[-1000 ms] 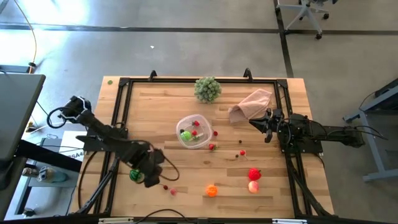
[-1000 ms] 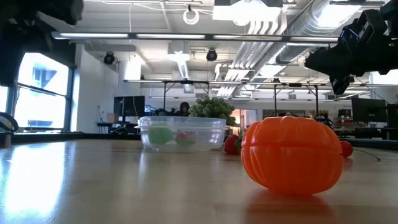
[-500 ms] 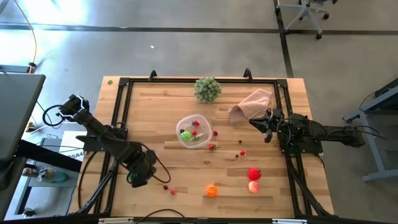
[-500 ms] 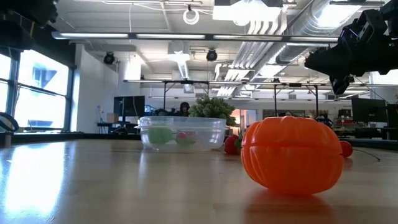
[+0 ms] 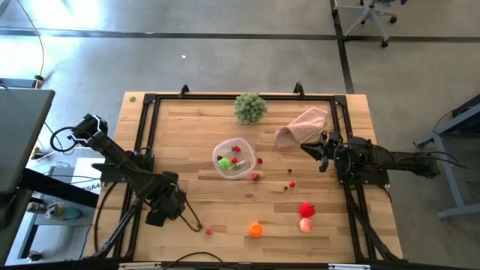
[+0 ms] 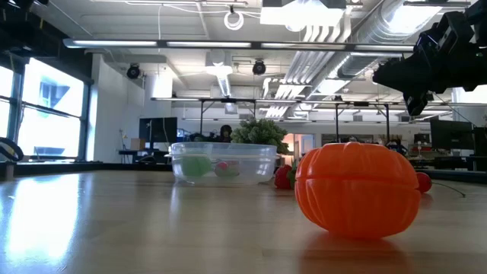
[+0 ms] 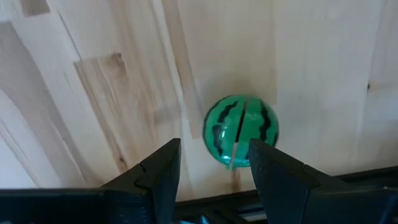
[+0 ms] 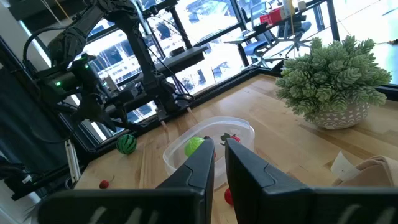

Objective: Pick and placing Produce into tupperware
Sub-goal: Put the green watermelon into the transparent bin

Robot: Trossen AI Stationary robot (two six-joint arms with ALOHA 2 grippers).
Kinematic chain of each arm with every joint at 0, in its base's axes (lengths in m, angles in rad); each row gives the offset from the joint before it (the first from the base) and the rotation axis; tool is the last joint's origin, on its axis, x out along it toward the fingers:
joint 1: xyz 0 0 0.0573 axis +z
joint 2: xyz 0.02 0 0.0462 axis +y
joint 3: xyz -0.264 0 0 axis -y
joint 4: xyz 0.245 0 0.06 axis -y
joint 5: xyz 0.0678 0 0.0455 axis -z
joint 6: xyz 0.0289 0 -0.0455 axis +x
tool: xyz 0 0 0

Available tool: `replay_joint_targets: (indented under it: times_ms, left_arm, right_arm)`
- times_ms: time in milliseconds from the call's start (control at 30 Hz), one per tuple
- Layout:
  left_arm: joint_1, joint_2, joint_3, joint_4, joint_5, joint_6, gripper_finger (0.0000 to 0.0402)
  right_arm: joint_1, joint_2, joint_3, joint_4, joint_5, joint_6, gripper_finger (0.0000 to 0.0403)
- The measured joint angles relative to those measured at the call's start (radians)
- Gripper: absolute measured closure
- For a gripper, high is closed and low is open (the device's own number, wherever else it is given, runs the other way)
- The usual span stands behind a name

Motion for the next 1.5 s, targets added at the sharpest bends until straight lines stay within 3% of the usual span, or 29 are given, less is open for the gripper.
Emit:
replay_joint_targets:
  times_ms: [200, 567, 800, 1000, 1267, 1500]
  left_arm:
    - [-0.133, 0.0, 0.0, 0.019, -0.074, -0.051, 0.0222]
    - [-0.346, -0.003, -0.003, -0.021, -0.222, -0.354, 0.0222]
    - [-0.342, -0.003, -0.008, -0.017, -0.209, -0.85, 0.0222]
    - [-0.342, -0.003, -0.008, 0.006, -0.279, -1.309, 0.0222]
    - [-0.342, -0.003, -0.008, 0.045, -0.378, -1.543, 0.0222]
    - [-0.342, -0.003, -0.008, 0.032, -0.353, -1.83, 0.0222]
  right_arm:
    - [0.0, 0.0, 0.0, 0.0, 0.0, 0.0, 0.0373]
    - [0.0, 0.0, 0.0, 0.0, 0.0, 0.0, 0.0373]
    - [0.0, 0.0, 0.0, 0.0, 0.0, 0.0, 0.0373]
    - [0.0, 0.0, 0.0, 0.0, 0.0, 0.0, 0.0373]
    - [0.0, 0.0, 0.0, 0.0, 0.0, 0.0, 0.0373]
    - [0.0, 0.0, 0.0, 0.0, 0.0, 0.0, 0.0373]
